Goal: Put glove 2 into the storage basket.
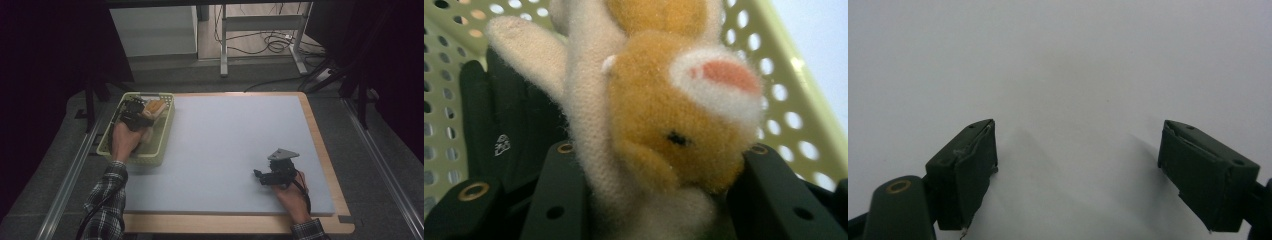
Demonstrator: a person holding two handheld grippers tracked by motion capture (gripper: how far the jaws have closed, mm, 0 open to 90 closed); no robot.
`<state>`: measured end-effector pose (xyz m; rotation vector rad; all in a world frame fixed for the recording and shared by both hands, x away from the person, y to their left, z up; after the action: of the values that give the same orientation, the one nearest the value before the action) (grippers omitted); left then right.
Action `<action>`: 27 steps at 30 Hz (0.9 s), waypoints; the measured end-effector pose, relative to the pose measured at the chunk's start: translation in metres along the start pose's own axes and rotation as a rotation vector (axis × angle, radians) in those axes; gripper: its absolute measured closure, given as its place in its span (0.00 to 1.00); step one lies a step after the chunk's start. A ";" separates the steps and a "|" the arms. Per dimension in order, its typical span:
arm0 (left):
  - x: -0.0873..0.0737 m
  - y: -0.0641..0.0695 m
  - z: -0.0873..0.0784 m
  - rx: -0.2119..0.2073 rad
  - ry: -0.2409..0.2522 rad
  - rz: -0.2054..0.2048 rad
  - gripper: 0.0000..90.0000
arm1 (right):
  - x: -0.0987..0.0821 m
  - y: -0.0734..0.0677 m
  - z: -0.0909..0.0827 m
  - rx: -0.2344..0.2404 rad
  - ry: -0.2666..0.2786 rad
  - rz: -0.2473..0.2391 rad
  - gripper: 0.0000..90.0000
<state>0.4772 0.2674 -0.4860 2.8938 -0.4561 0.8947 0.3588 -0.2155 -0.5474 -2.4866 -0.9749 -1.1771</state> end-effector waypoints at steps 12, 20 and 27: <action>0.007 0.018 0.040 0.019 -0.130 0.037 0.63 | 0.000 0.000 0.000 -0.001 0.001 -0.002 0.17; 0.004 0.016 0.048 0.040 -0.187 0.037 0.43 | 0.000 0.000 0.000 -0.001 0.002 -0.002 0.17; 0.003 0.006 0.023 -0.027 -0.104 0.028 0.12 | 0.000 0.000 0.000 0.000 0.001 -0.002 0.17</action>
<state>0.4900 0.2570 -0.5031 2.9265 -0.5136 0.7375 0.3589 -0.2155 -0.5475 -2.4858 -0.9769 -1.1784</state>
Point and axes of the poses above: each handheld gripper's, and its own axes: z roughly forward along the jaws, x roughly out of its top, y roughly to its right, the point moved 2 cm from there along z, roughly forward along the jaws, and after that the axes turned 2 degrees about y, right-handed, at the moved point
